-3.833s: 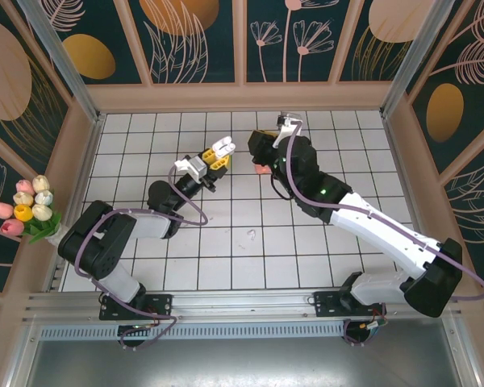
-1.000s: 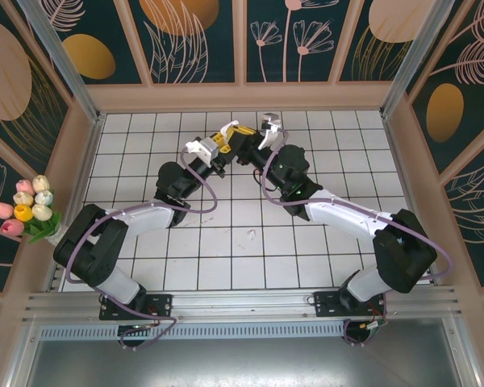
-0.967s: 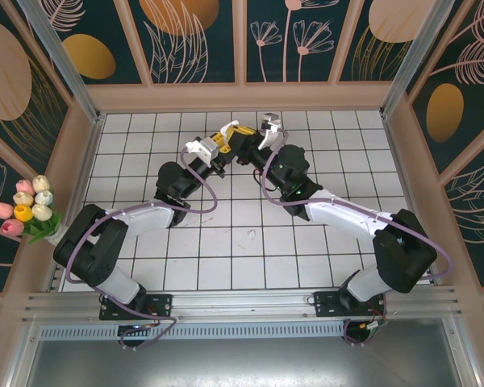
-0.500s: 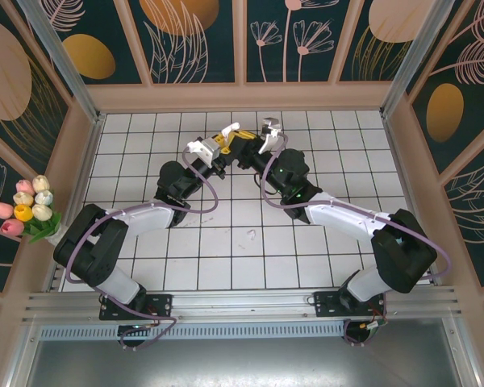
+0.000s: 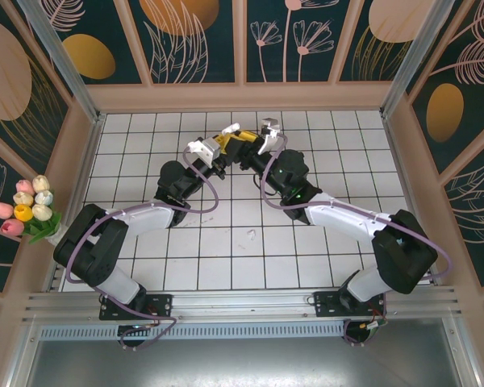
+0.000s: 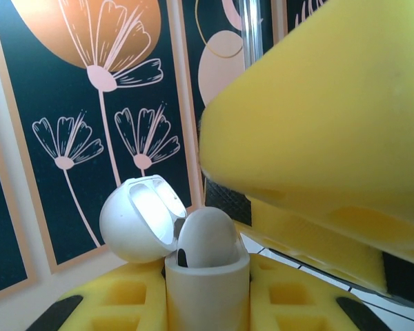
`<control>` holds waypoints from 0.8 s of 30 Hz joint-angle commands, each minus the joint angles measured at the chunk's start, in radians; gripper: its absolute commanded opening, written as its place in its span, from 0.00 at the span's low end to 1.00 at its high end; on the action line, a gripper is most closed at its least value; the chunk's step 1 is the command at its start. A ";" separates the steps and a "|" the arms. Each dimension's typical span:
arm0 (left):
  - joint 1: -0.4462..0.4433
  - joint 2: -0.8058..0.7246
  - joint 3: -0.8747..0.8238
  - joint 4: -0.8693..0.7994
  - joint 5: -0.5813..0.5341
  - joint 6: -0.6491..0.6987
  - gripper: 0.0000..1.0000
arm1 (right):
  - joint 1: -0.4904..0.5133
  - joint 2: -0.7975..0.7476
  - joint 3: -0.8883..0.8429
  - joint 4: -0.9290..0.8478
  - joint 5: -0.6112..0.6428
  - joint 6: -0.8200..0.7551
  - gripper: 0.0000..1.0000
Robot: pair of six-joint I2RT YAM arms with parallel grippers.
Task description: Insert the wireless bluetooth earbuds into the charging case
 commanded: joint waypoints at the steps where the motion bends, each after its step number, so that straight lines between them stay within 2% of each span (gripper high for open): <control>1: -0.007 -0.020 0.009 0.113 0.005 -0.028 0.00 | -0.009 -0.055 0.028 -0.053 -0.009 0.016 0.55; 5: -0.007 -0.010 -0.005 0.143 -0.011 -0.040 0.00 | -0.010 -0.151 0.046 -0.109 -0.043 0.037 0.62; 8: -0.007 -0.011 -0.018 0.158 -0.024 -0.039 0.00 | -0.009 -0.252 0.024 -0.184 -0.027 0.060 0.62; 15: -0.007 -0.027 -0.047 0.185 -0.088 -0.010 0.00 | -0.011 -0.483 -0.117 -0.573 0.205 0.243 0.64; 18: -0.007 -0.034 -0.059 0.200 -0.109 -0.009 0.00 | -0.009 -0.496 -0.177 -0.748 0.249 0.365 0.64; 24: -0.007 -0.077 -0.102 0.197 -0.142 0.021 0.00 | 0.040 -0.361 -0.239 -1.001 0.262 0.563 0.61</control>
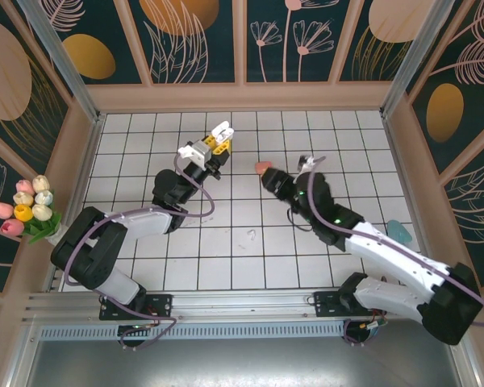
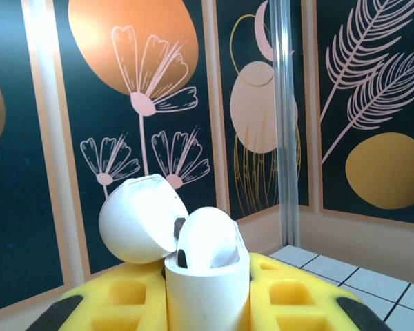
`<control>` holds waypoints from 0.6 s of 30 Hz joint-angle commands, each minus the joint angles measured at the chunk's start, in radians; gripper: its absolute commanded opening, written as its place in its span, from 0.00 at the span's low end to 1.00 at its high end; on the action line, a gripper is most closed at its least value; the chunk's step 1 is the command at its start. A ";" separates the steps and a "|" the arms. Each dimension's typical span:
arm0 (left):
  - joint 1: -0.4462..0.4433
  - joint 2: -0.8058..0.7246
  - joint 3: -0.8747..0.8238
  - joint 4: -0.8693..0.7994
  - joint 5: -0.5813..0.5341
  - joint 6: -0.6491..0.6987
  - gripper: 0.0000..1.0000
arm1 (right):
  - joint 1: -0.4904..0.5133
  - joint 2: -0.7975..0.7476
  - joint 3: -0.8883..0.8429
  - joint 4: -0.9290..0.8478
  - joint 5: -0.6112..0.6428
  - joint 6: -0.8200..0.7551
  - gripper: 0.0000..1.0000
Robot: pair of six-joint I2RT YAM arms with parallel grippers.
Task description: Insert the wireless bluetooth earbuds into the charging case
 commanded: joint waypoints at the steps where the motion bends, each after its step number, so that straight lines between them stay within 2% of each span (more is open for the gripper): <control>1: -0.007 -0.055 -0.028 0.057 -0.038 0.042 0.00 | 0.055 0.076 -0.016 -0.240 0.064 0.188 0.61; 4: -0.006 -0.079 -0.048 0.054 -0.062 0.066 0.00 | 0.115 0.167 0.005 -0.307 0.094 0.293 0.61; 6: -0.006 -0.089 -0.059 0.056 -0.072 0.078 0.00 | 0.162 0.247 0.038 -0.316 0.099 0.298 0.61; 14: 0.020 -0.137 -0.101 0.052 -0.098 0.093 0.00 | 0.273 0.544 0.245 -0.387 0.146 -0.021 0.62; 18: 0.034 -0.161 -0.113 0.045 -0.098 0.090 0.00 | 0.280 0.622 0.294 -0.416 0.163 -0.088 0.62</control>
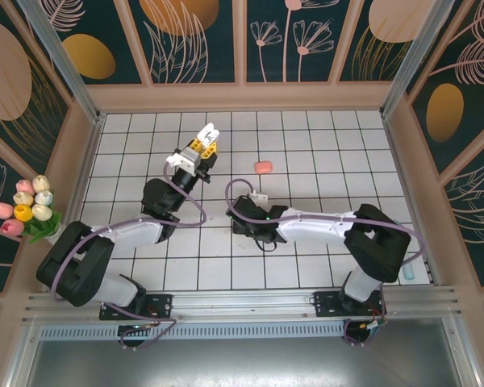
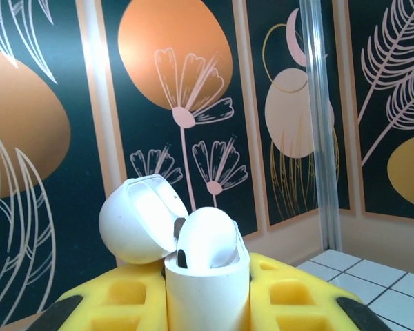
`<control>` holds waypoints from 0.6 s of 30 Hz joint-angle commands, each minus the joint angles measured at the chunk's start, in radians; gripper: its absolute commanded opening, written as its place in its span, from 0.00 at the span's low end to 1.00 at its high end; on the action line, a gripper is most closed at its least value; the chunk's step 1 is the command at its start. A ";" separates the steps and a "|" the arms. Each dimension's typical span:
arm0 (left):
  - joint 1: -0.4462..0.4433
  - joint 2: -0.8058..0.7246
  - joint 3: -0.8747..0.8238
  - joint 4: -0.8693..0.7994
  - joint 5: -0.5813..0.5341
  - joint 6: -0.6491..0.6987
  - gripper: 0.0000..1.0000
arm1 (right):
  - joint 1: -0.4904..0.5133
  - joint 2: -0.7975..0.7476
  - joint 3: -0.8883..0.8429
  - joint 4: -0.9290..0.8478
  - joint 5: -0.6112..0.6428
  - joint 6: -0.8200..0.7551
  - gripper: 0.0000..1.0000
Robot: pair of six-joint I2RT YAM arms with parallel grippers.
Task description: Insert the wireless bluetooth earbuds into the charging case
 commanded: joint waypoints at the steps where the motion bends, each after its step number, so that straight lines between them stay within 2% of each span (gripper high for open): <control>1: 0.015 -0.039 -0.016 0.037 -0.016 0.015 0.00 | 0.003 0.051 0.049 -0.080 0.051 -0.109 0.62; 10: 0.025 -0.054 -0.026 0.027 -0.006 0.011 0.00 | 0.005 0.102 0.046 -0.092 0.038 -0.129 0.61; 18: 0.025 -0.051 -0.024 0.031 0.004 -0.001 0.00 | 0.010 0.142 0.068 -0.126 0.032 -0.038 0.55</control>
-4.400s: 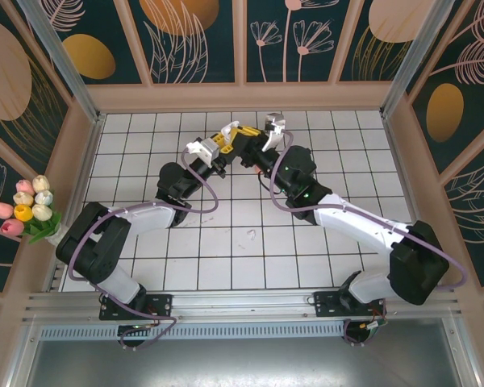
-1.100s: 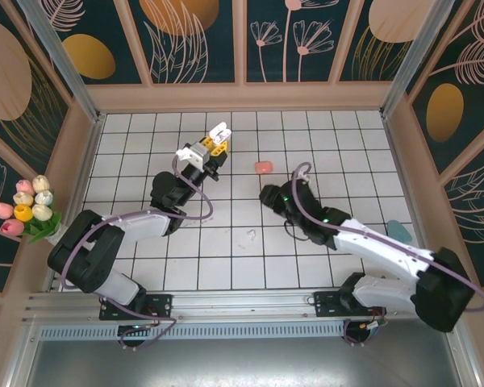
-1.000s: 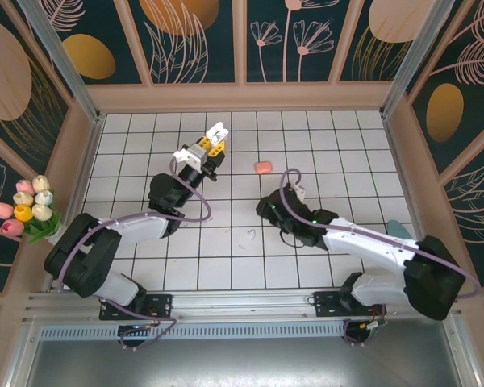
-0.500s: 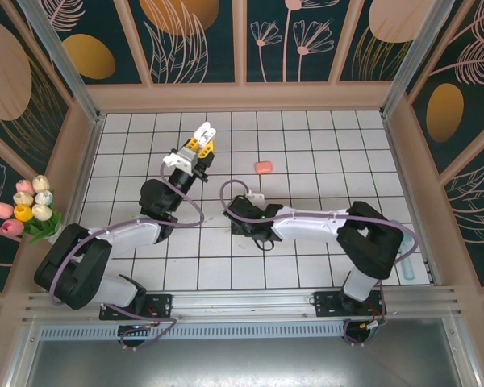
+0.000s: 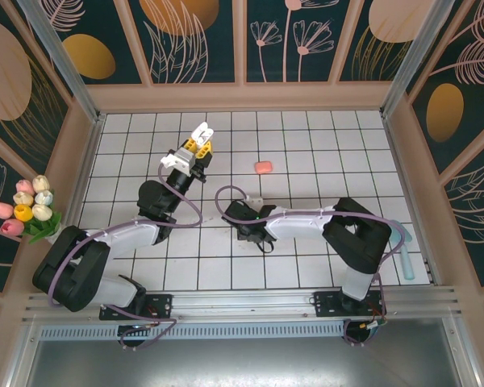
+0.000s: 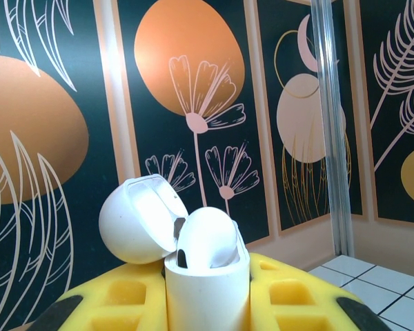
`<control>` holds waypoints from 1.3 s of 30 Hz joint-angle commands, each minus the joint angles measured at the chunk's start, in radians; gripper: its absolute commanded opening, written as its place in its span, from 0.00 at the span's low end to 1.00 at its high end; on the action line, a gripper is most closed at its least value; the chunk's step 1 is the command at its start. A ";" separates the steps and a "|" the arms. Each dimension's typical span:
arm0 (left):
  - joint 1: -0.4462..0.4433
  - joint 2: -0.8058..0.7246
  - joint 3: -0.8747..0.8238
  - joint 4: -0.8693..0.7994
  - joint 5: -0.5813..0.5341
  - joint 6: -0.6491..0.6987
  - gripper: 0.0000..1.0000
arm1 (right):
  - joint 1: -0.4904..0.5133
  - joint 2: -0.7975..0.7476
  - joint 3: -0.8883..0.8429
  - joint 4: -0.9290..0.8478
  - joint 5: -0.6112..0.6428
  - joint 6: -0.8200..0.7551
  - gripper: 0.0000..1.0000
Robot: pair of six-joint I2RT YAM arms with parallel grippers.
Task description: Insert the wireless bluetooth earbuds into the charging case
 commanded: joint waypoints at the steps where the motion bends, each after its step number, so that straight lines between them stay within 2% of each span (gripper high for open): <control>1: 0.007 -0.018 -0.004 0.033 0.013 -0.002 0.00 | 0.013 0.023 0.038 -0.057 0.012 0.052 0.55; 13: 0.007 -0.015 -0.002 0.036 0.021 -0.013 0.00 | 0.036 0.055 0.076 -0.104 0.025 0.072 0.51; 39: 0.007 -0.011 0.002 0.039 0.037 -0.024 0.00 | 0.037 0.010 -0.001 -0.111 0.043 0.125 0.39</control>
